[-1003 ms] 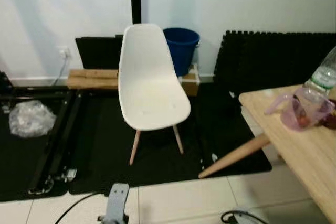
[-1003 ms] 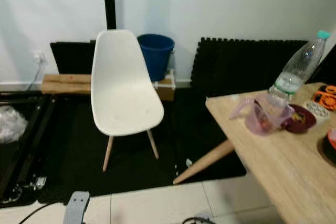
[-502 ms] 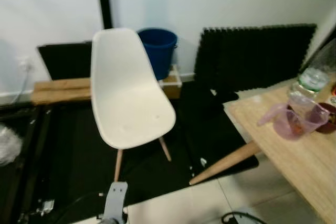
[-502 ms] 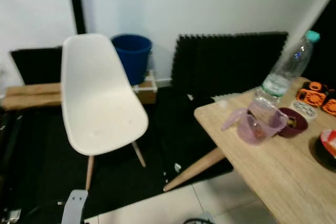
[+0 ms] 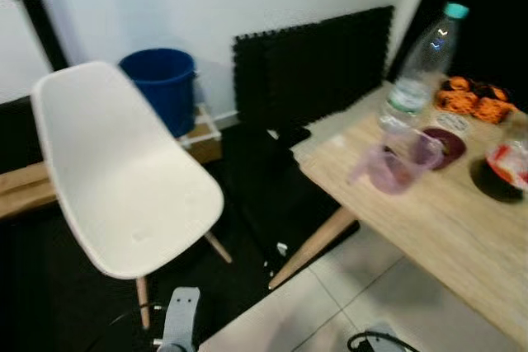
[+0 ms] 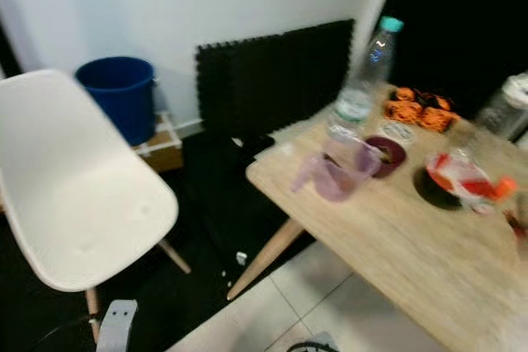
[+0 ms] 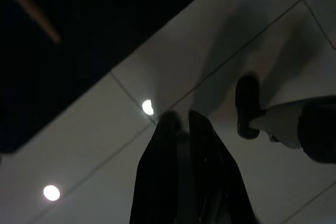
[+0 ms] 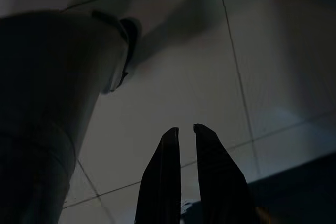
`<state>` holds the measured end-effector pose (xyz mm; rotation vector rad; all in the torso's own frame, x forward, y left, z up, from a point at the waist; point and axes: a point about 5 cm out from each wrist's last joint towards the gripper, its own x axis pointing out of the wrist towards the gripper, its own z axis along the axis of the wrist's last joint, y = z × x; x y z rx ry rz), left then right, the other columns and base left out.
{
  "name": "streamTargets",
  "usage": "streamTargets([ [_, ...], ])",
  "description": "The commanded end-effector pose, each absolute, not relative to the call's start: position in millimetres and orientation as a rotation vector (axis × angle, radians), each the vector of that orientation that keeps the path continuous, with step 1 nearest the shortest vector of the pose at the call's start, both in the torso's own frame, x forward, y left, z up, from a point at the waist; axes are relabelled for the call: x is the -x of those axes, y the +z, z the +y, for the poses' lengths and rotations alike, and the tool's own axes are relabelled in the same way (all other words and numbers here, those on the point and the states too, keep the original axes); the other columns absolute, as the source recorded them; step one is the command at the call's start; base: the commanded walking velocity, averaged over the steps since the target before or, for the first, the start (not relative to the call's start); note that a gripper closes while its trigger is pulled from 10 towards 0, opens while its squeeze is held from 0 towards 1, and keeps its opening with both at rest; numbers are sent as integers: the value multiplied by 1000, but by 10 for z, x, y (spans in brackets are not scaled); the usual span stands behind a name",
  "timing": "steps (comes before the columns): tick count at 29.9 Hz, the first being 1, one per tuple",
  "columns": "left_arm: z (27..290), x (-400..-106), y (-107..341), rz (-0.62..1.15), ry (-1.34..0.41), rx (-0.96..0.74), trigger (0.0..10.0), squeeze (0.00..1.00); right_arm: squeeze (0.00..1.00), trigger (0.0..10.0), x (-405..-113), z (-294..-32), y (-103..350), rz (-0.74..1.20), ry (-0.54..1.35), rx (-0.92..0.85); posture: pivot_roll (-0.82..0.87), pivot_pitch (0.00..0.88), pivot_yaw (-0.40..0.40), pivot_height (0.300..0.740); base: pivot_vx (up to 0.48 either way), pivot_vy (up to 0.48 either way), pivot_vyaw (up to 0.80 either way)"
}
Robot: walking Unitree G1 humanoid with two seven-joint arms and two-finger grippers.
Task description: Restocking fridge
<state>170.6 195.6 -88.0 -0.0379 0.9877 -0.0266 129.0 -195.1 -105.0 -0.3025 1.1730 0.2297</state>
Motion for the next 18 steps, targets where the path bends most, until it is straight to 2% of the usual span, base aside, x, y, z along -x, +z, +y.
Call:
streamTargets([
  [1, 1933, -1694, -886, 974, -7, 55, 10000, 0, 0, 10000, -1292, -1997, -1044, 1179, 218, 309, 90, 1, -61, 740, 0, 0, -763],
  [7, 1940, -1741, -852, 907, 20, 49, 10000, 0, 0, 10000, -1298, -2003, -1041, 1182, 225, 318, 101, 0, -64, 740, 0, 0, -766],
  [10, 1951, -1778, -825, 872, 13, -10, 10000, 0, 0, 10000, -1304, -2005, -1039, 1180, 227, 322, 104, 0, -65, 740, 0, 0, -767],
  [12, 2034, -1875, -762, 837, 27, -13, 10000, 0, 0, 10000, -1306, -2007, -1038, 1179, 228, 323, 107, 0, -67, 740, 0, 0, -763],
  [15, 2408, -2269, -442, 696, 107, -20, 10000, 0, 0, 10000, -1308, -2010, -1036, 1178, 231, 326, 110, 0, -70, 740, 0, 0, -767],
  [18, 2523, -2399, -305, 625, 139, -10, 10000, 0, 0, 10000, -1308, -2014, -1035, 1178, 233, 329, 111, 0, -72, 740, 0, 0, -765],
])
